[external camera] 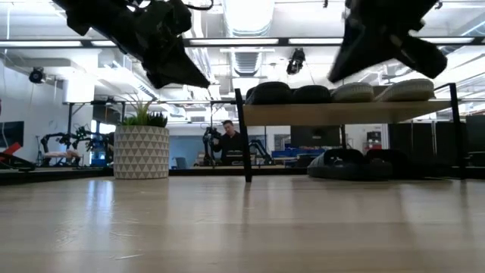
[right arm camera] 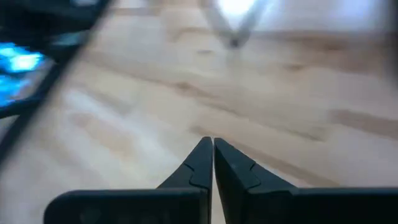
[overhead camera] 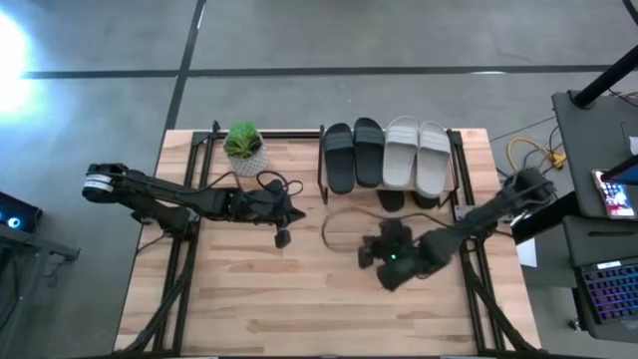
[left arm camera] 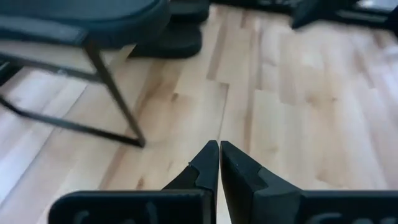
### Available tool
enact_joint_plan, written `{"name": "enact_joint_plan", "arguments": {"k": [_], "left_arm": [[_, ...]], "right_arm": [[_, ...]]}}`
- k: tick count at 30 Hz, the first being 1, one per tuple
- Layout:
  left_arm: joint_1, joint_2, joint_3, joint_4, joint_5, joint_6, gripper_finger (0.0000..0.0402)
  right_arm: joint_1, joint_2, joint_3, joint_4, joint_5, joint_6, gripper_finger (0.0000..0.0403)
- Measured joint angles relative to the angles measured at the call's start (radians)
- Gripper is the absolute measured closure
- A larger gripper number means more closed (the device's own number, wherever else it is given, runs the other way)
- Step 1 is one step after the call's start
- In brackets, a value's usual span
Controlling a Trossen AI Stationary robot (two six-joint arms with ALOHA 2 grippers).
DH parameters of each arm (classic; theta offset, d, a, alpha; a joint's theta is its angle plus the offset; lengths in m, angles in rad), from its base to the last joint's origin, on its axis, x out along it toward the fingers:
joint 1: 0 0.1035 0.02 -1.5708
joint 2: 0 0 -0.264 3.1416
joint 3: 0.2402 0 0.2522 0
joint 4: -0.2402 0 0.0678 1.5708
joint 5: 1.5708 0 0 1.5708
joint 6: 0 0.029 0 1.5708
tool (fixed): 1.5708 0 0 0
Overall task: Pick and place slides into the shelf
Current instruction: Return to Home Position
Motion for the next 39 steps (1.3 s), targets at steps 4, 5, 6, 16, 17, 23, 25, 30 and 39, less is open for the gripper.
{"name": "enact_joint_plan", "arguments": {"k": [4,5,6,16,17,23,25,30,39], "left_arm": [[0.000,0.000,0.000,0.039,0.011,0.000,0.0400],[0.000,0.000,0.002,0.036,0.011,0.000,0.0400],[0.000,0.000,0.004,0.037,0.011,0.000,0.0400],[0.000,-0.008,0.024,0.044,0.010,-0.001,0.0400],[0.000,-0.010,0.024,0.042,0.010,-0.001,0.0400],[0.000,-0.029,0.024,0.049,-0.004,-0.004,0.0400],[0.000,-0.035,0.024,0.051,-0.008,-0.004,0.0400],[0.000,-0.060,0.023,0.049,-0.026,-0.020,0.0400],[0.002,-0.046,0.023,0.047,-0.127,-0.073,0.0400]], "right_arm": [[-0.041,-0.071,-0.191,0.495,-0.072,-0.238,0.0394],[-0.068,-0.081,-0.232,0.619,-0.110,-0.298,0.0394],[-0.092,-0.096,-0.260,0.721,-0.146,-0.356,0.0394],[-0.171,-0.211,-0.291,1.049,-0.362,-0.779,0.0394],[-0.177,-0.197,-0.287,1.166,-0.404,-0.891,0.0394],[-0.354,-0.075,-0.385,1.510,-0.852,-0.958,0.0394],[-0.420,-0.045,-0.473,1.669,-1.011,-0.882,0.0394],[-0.447,-0.144,-0.730,2.114,-1.055,-0.815,0.0394],[-0.427,-0.570,-0.860,1.730,-0.973,-0.928,0.0394]]}}
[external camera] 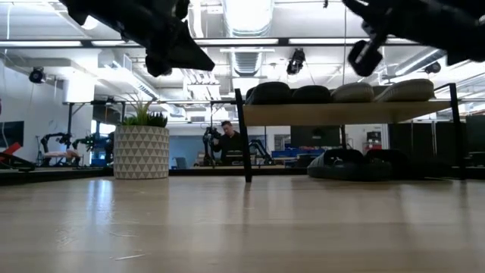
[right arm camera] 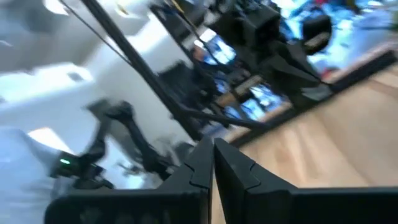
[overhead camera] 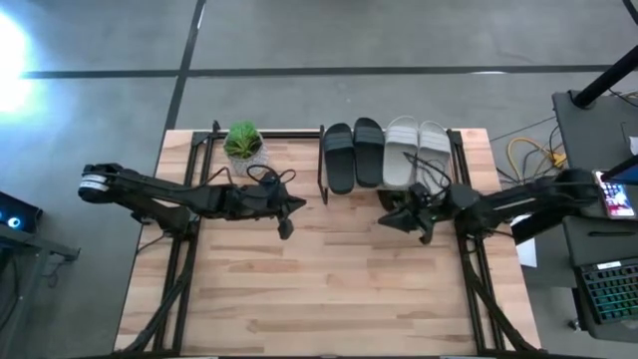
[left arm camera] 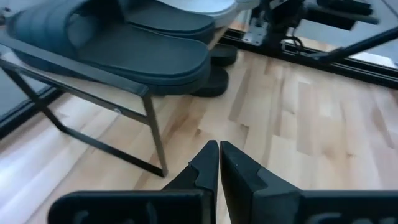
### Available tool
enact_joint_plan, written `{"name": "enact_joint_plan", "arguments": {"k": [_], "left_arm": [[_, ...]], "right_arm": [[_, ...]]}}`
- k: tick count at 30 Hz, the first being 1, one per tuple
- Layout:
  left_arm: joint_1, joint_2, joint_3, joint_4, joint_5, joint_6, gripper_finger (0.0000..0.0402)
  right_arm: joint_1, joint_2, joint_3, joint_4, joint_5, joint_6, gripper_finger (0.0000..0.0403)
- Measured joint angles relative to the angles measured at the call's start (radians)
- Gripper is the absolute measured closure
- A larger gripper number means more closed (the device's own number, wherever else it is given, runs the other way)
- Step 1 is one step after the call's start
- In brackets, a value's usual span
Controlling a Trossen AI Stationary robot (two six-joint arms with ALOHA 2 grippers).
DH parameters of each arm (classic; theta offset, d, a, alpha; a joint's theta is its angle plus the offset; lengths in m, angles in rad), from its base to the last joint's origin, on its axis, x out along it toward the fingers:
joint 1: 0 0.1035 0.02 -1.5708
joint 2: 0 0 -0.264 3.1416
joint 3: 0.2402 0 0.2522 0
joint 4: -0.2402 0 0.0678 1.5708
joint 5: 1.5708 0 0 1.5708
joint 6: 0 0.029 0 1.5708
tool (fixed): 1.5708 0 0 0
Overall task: Pick and place slides into the shelf
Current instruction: Return to Home Position
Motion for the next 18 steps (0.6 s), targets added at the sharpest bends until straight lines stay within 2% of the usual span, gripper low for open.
{"name": "enact_joint_plan", "arguments": {"k": [4,9,12,18], "left_arm": [[0.013,0.008,0.000,0.003,-0.012,-0.006,0.0400],[0.031,0.011,0.012,0.006,-0.012,-0.007,0.0400],[0.041,0.015,0.021,0.003,-0.012,-0.006,0.0400],[0.062,0.022,0.027,0.040,-0.012,-0.006,0.0400]], "right_arm": [[0.000,-0.239,0.036,-0.379,0.051,-0.071,0.0394],[0.000,-0.488,0.081,-0.664,0.105,-0.157,0.0394],[-0.004,-0.578,0.030,-0.698,0.135,-0.176,0.0394],[-0.010,-0.782,-0.139,-0.631,0.167,-0.167,0.0394]]}}
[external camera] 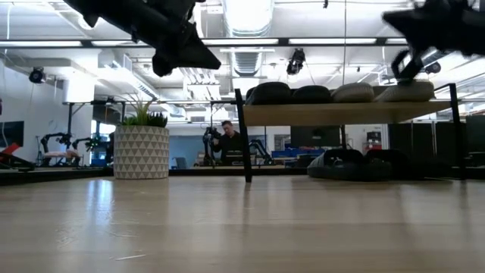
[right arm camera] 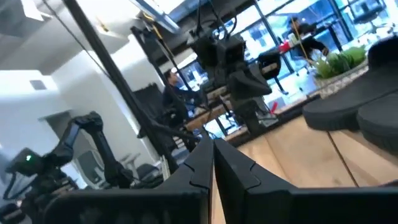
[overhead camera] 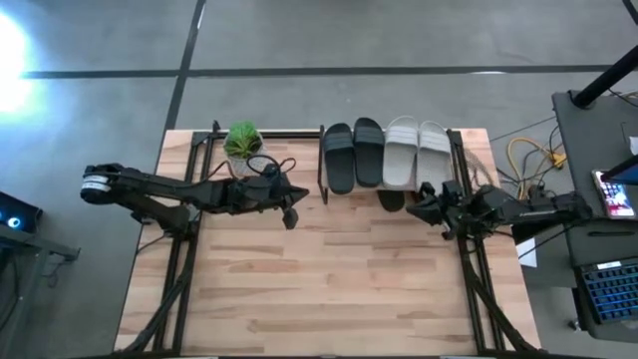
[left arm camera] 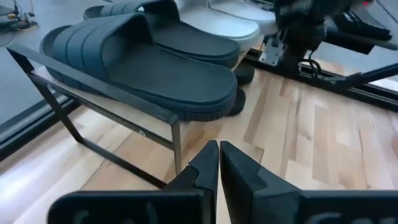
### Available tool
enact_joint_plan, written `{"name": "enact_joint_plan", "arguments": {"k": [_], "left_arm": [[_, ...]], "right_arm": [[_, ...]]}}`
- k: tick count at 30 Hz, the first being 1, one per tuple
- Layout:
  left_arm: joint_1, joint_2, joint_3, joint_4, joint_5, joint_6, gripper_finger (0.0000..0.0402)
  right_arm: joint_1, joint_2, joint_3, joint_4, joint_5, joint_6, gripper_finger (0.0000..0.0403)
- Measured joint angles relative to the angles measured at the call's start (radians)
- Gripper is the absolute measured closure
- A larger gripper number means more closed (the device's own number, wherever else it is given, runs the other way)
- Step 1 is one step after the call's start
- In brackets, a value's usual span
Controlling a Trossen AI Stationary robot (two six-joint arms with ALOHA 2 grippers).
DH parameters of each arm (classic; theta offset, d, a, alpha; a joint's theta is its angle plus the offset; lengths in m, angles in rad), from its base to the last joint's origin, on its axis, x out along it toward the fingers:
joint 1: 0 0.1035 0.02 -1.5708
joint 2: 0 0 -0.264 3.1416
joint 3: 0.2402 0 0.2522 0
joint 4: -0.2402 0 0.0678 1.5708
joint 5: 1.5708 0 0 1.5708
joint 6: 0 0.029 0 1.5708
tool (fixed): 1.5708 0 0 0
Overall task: Pick and place slides into the shelf
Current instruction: Return to Home Position
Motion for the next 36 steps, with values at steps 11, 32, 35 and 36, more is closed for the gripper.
{"name": "enact_joint_plan", "arguments": {"k": [11,32,35,36], "left_arm": [[0.044,0.126,0.025,0.146,-0.003,0.014,0.0400],[0.045,-0.766,-0.275,-0.150,0.002,-0.055,0.0400],[0.045,-0.859,-0.358,-0.151,0.001,-0.074,0.0400],[0.045,-0.891,-0.386,-0.150,-0.001,-0.072,0.0400]], "right_arm": [[-0.002,-0.194,-0.079,-0.132,0.022,-0.104,0.0394],[-0.001,-0.218,-0.080,-0.176,0.024,-0.099,0.0394],[-0.001,-0.218,-0.080,-0.176,0.025,-0.099,0.0394],[-0.001,-0.218,-0.080,-0.176,0.025,-0.099,0.0394]]}}
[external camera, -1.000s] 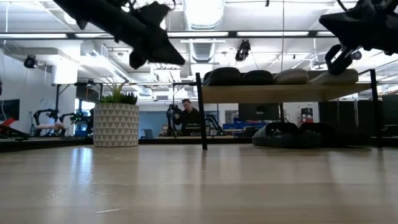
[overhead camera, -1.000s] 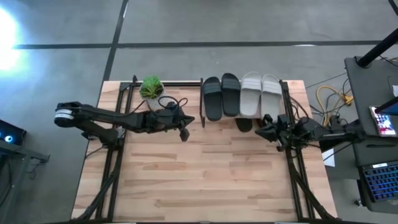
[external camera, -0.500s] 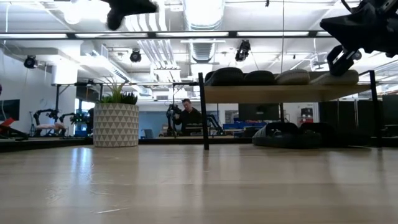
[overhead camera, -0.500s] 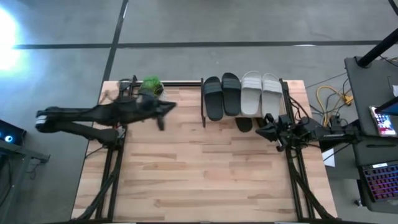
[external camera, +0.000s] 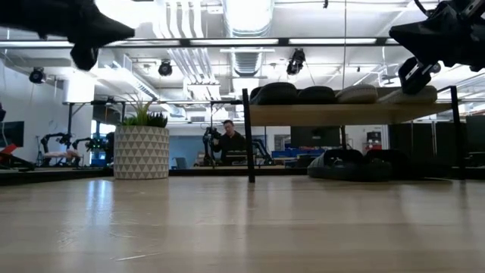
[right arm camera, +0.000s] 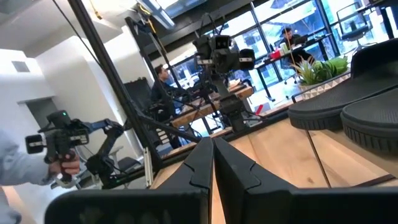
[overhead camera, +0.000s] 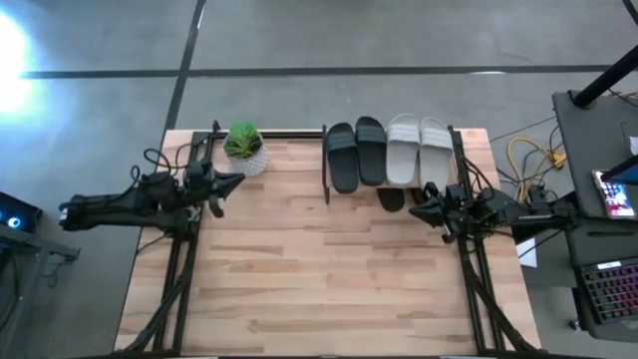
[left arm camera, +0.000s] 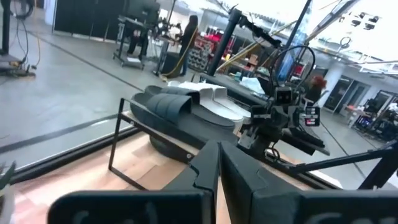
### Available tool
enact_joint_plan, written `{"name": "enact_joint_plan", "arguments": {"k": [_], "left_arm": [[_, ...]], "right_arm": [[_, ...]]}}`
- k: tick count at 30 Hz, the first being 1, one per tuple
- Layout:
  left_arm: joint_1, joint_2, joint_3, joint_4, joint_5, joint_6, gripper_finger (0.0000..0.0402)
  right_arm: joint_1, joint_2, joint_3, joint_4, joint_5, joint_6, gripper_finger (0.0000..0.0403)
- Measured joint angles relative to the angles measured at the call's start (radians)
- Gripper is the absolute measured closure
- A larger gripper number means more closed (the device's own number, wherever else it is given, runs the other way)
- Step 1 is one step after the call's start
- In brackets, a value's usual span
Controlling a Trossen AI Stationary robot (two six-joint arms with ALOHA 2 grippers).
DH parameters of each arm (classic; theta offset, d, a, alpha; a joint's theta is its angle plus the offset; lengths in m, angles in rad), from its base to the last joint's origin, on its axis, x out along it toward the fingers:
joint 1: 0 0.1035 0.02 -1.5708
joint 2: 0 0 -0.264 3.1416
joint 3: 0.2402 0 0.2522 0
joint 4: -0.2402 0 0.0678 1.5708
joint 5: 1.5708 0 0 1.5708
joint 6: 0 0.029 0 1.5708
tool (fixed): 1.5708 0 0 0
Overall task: Pick and place slides into the shelf
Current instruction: Return to Home Position
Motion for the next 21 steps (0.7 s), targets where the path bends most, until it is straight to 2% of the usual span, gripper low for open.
{"name": "enact_joint_plan", "arguments": {"k": [7,14,21], "left_arm": [[0.000,-0.174,-0.161,0.008,0.005,0.086,0.0400],[0.000,-0.315,-0.313,0.005,0.061,0.108,0.0400],[0.000,-0.283,-0.353,0.016,0.072,0.159,0.0400]], "right_arm": [[0.000,0.000,0.000,0.000,0.000,0.000,0.0394],[0.000,0.000,0.000,0.000,0.000,0.000,0.0394],[0.000,0.000,0.000,0.000,0.000,0.000,0.0394]]}}
